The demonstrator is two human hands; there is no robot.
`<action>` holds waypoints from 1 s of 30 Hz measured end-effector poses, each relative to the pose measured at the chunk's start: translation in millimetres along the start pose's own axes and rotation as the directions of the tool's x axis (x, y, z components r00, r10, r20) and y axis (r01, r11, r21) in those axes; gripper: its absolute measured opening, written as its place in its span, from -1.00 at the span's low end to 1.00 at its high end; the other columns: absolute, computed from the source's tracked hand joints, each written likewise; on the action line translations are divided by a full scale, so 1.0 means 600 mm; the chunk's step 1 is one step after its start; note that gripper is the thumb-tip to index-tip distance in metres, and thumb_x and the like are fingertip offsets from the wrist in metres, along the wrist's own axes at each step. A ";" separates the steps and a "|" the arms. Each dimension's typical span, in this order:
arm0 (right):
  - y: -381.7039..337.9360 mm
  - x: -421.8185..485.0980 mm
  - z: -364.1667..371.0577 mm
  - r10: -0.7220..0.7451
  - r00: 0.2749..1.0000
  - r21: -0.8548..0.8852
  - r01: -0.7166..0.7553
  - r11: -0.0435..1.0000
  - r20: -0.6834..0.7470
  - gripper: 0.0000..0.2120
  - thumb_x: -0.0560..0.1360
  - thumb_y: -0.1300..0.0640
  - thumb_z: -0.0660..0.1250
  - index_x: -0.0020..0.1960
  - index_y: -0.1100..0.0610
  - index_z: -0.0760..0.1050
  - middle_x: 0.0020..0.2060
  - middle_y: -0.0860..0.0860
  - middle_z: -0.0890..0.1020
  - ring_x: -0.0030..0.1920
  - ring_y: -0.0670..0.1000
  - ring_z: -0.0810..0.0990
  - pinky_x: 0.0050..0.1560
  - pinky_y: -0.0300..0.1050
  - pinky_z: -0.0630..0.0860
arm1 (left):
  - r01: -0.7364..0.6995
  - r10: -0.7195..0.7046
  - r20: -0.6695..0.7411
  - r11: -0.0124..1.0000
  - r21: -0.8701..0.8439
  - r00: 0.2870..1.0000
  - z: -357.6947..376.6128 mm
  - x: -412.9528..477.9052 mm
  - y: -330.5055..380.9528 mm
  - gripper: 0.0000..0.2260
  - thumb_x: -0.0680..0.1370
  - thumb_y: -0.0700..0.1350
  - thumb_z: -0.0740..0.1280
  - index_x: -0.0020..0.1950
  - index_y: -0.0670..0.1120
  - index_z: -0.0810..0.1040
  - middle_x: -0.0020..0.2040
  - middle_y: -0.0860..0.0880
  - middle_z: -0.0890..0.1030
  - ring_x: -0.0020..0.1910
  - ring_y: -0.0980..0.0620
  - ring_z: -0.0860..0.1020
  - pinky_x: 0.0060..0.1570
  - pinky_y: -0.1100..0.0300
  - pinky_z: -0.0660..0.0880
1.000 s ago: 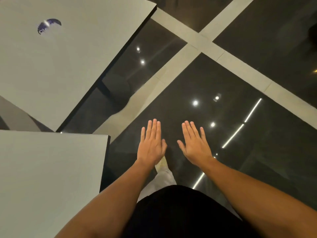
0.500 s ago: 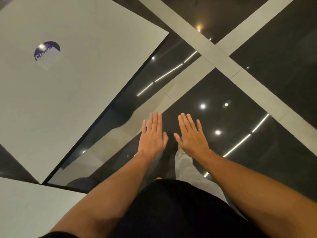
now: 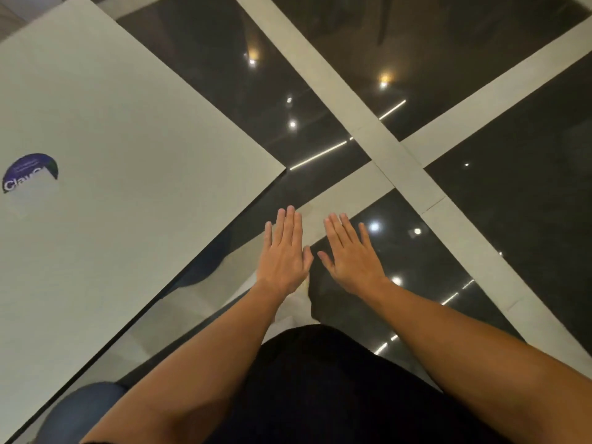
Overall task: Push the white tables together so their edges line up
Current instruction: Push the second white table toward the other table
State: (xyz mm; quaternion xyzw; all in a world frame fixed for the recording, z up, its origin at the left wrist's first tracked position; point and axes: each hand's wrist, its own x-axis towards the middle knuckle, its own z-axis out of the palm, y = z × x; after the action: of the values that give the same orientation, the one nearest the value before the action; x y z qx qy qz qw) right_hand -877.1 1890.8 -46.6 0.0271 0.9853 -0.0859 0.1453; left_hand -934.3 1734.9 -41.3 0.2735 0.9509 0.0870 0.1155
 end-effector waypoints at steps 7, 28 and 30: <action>0.121 0.192 -0.076 -0.016 1.000 -0.059 0.016 0.998 -0.001 -0.37 0.59 -0.18 -0.12 0.46 0.09 -0.34 0.50 0.04 -0.22 0.45 0.03 -0.34 0.39 0.05 -0.36 | -0.028 0.029 -0.039 0.999 0.037 0.999 -0.029 0.242 0.023 -0.45 0.58 0.09 -0.16 0.46 -0.12 -0.29 0.48 -0.09 -0.24 0.45 -0.05 -0.31 0.39 -0.02 -0.34; 0.346 0.775 -0.287 -0.496 0.858 -0.207 0.513 0.833 0.131 -0.36 0.57 -0.21 -0.12 0.52 0.11 -0.16 0.53 0.07 -0.01 0.46 0.01 -0.24 0.41 0.09 -0.25 | 0.444 -0.439 -0.105 0.896 0.030 0.892 -0.127 0.759 -0.011 -0.41 0.59 0.09 -0.06 0.50 -0.18 -0.17 0.49 -0.11 -0.20 0.46 -0.05 -0.27 0.39 -0.02 -0.28; 0.357 0.825 -0.306 -0.536 0.832 -0.210 0.555 0.805 0.147 -0.36 0.57 -0.20 -0.12 0.52 0.11 -0.15 0.53 0.07 -0.03 0.46 0.01 -0.24 0.41 0.09 -0.24 | 0.483 -0.480 -0.108 0.876 0.003 0.871 -0.136 0.796 -0.015 -0.41 0.59 0.08 -0.05 0.49 -0.18 -0.18 0.49 -0.12 -0.19 0.47 -0.05 -0.26 0.40 -0.03 -0.27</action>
State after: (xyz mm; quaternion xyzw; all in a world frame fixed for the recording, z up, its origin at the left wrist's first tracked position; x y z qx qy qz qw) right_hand -1385.2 2148.1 -51.9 -0.2787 0.9476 -0.0034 0.1560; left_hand -1353.8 1977.1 -47.5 0.0250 0.9950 0.0552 0.0799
